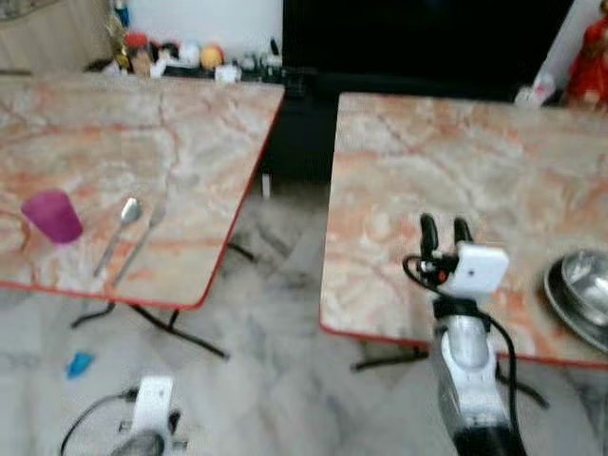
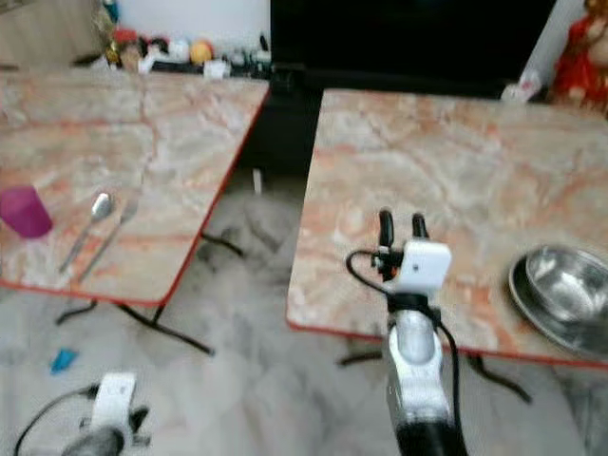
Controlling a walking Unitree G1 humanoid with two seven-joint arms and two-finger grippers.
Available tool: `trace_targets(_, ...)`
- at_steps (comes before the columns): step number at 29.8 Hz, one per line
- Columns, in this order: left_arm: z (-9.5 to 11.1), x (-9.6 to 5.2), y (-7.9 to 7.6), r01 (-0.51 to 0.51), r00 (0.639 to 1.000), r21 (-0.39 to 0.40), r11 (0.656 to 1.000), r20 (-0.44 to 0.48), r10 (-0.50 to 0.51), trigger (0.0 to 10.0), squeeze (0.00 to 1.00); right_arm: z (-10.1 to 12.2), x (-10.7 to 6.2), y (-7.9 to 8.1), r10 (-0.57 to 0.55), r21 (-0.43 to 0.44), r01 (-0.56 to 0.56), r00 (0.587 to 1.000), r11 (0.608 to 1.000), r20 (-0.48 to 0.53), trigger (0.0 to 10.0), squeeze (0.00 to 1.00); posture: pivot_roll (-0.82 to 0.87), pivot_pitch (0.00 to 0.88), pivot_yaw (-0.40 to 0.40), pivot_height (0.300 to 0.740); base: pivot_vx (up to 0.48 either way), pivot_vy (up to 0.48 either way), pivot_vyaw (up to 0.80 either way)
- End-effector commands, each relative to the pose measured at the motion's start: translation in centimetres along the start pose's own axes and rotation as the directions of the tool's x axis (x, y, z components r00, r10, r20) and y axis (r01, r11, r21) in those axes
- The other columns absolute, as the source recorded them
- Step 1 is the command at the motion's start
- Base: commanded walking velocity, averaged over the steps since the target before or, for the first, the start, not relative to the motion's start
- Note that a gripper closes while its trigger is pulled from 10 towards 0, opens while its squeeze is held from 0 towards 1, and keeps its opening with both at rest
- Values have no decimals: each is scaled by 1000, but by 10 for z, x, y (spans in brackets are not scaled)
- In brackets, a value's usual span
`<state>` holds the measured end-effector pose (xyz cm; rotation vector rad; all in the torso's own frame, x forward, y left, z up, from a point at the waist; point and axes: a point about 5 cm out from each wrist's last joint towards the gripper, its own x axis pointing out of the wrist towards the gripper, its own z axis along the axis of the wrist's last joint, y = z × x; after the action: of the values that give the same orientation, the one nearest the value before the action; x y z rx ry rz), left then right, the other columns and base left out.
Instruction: Setting the table
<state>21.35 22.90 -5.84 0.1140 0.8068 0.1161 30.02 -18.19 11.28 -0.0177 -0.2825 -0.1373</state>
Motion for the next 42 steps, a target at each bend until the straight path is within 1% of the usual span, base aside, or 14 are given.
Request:
trace_targets(1, -5, -1, 2, -4, 1000, 0, 1000, -25, 4, 10000, 0, 3, 3, 6, 14, 8, -14, 1000, 1000, 14, 10000, 0, 116, 0, -27, 740, 0, 337, 0)
trace_targets(31, -10, -2, 3, -4, 999, -1, 1000, -41, 4, 10000, 0, -1, 3, 12, 38, 16, -38, 999, 999, -9, 10000, 0, 118, 0, -27, 740, 0, 337, 0)
trace_targets(42, -10, -2, 3, -1, 999, 11, 1000, -39, 2, 10000, 0, -7, 1, 13, 36, 19, -35, 999, 999, -35, 10000, 0, 120, 0, -28, 740, 0, 0, 0)
